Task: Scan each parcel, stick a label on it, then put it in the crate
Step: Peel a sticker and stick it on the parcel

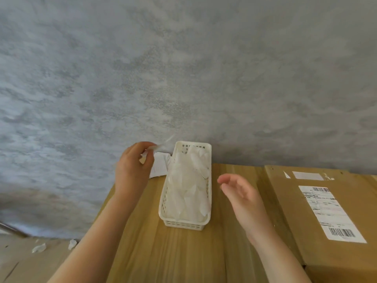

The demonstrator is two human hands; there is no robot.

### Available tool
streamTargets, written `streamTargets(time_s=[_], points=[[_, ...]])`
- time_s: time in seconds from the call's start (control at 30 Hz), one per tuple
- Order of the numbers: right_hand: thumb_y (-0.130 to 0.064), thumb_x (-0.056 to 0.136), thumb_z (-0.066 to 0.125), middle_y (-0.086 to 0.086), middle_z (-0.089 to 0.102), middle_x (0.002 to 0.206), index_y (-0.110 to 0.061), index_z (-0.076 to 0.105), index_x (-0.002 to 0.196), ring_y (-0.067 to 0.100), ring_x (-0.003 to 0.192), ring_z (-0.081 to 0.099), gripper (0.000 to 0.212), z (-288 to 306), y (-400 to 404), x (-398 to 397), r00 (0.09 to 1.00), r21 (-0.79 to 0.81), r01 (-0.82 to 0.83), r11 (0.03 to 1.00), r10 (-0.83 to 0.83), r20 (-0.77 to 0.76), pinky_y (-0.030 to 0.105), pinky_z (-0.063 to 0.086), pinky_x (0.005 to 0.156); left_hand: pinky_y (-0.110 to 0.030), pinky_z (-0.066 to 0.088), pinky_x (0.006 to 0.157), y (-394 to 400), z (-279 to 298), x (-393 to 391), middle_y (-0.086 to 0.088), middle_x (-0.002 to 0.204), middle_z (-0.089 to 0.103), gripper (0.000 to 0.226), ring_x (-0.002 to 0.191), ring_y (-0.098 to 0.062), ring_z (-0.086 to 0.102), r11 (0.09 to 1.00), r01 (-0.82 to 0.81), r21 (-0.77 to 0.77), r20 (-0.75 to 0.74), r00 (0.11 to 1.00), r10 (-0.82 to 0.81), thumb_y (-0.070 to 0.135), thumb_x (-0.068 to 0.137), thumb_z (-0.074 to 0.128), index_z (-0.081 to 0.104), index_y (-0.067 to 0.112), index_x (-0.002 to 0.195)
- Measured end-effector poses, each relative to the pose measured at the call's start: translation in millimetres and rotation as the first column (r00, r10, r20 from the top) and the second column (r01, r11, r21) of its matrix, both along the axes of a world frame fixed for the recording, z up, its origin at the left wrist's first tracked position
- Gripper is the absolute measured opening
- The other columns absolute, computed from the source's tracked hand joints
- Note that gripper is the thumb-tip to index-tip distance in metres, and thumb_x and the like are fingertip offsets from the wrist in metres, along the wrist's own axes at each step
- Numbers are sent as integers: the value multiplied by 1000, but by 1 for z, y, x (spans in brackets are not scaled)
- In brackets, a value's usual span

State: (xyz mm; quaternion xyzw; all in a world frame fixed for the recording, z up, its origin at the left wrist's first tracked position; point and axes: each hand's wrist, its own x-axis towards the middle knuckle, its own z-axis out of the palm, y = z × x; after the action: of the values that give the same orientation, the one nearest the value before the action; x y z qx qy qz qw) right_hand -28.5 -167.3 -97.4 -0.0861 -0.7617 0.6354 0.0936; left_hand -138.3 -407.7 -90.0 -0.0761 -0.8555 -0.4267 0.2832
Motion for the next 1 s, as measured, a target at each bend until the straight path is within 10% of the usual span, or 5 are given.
streamTargets(time_s=[0.37,0.6,0.8,1.0], points=[[-36,92,59,9,75,98,-16,62,116,23,92,73,31,31,67,44,1000,-300,-10,954,5,-19,38,59,83,-15,42,85,157,2,104,14,100,60,28,97,-6,54,885,421,-200,-83,893,-443,23,90,55,73,28,112],[-9,97,54,-7,71,101,-34,62,108,4,89,66,29,23,148,76,995,24,102,994,-102,-18,20,53,71,-10,41,92,222,1,146,24,110,64,30,109,0,58,844,534,-48,35,845,-533,19,90,58,66,33,115],[-15,97,50,-6,63,88,-46,51,105,21,78,60,32,23,208,102,999,346,-54,937,51,19,34,51,56,-18,49,75,255,5,154,16,93,68,20,86,-8,63,877,348,331,276,853,-443,13,94,60,63,32,99],[-13,95,50,-9,64,87,-40,47,101,17,81,62,29,29,232,115,991,414,-126,902,131,16,36,47,50,-33,52,74,274,11,159,3,84,71,17,82,-20,64,875,400,272,454,749,-483,22,96,57,69,28,85]])
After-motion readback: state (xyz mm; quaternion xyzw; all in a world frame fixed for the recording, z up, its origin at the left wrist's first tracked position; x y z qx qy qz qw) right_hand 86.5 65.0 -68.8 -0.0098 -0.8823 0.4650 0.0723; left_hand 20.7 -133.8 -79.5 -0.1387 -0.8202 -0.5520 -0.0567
